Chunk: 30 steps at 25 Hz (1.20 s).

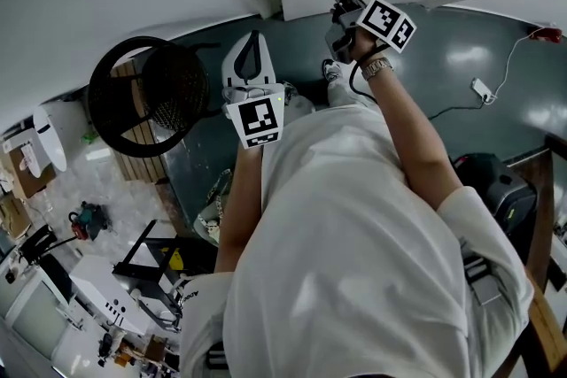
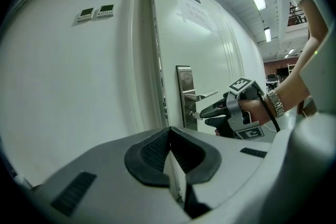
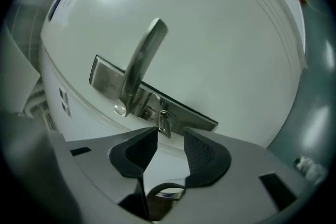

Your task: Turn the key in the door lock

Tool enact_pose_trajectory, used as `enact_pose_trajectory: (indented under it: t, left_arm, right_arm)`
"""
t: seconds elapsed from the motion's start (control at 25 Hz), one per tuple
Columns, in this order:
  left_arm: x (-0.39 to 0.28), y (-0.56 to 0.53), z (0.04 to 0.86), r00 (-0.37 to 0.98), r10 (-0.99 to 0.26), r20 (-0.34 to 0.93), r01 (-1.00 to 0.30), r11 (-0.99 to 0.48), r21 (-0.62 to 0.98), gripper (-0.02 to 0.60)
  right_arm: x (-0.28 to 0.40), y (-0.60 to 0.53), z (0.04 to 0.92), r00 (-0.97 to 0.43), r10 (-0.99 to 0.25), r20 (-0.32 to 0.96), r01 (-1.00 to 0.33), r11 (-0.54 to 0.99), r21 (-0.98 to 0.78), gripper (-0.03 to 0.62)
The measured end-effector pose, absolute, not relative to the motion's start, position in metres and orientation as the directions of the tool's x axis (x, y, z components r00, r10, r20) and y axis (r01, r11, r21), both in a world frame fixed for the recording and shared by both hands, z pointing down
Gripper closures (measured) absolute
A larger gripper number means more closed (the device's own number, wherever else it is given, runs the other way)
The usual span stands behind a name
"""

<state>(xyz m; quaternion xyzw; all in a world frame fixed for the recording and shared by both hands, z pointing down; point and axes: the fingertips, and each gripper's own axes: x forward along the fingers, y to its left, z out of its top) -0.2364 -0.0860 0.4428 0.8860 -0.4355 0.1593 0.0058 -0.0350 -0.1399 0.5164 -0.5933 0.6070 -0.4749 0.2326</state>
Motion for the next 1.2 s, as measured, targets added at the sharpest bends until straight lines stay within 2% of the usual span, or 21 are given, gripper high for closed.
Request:
enact_pose_trajectory:
  t: [0.12, 0.24, 0.4, 0.48, 0.96, 1.2]
  left_arm:
    - [-0.225, -0.083, 0.442, 0.555, -0.777, 0.297, -0.777, -0.612, -0.147, 0.572]
    - [-0.213, -0.082, 0.444, 0.532, -0.788, 0.310, -0.788, -0.595, -0.159, 0.572]
    - [-0.200, -0.079, 0.444, 0.500, -0.801, 0.328, -0.802, -0.572, -0.173, 0.572]
    - [-0.192, -0.077, 0.443, 0.482, -0.809, 0.336, -0.810, -0.558, -0.182, 0.572]
    - [-0.161, -0.067, 0.452, 0.370, -0.847, 0.382, -0.844, -0.478, -0.242, 0.572]
    - [-0.156, -0.060, 0.451, 0.324, -0.855, 0.405, -0.847, -0.453, -0.278, 0.572]
  right_arm:
    - [-0.040, -0.142, 0.515, -0.280, -0.950, 0.139, -0.283, -0.057, -0.957, 0.459]
    - [-0.045, -0.141, 0.517, -0.363, -0.931, 0.039, -0.157, 0.020, -0.987, 0.459]
    - [-0.038, -0.138, 0.530, -0.331, -0.942, -0.051, 0.177, -0.009, -0.984, 0.459]
    - [-0.036, -0.140, 0.536, -0.326, -0.942, -0.076, 0.285, -0.022, -0.958, 0.459]
    - [-0.040, -0.153, 0.551, -0.309, -0.921, -0.237, 0.681, -0.040, -0.732, 0.461]
    - [-0.042, -0.157, 0.542, -0.233, -0.899, -0.370, 0.816, 0.027, -0.577, 0.462]
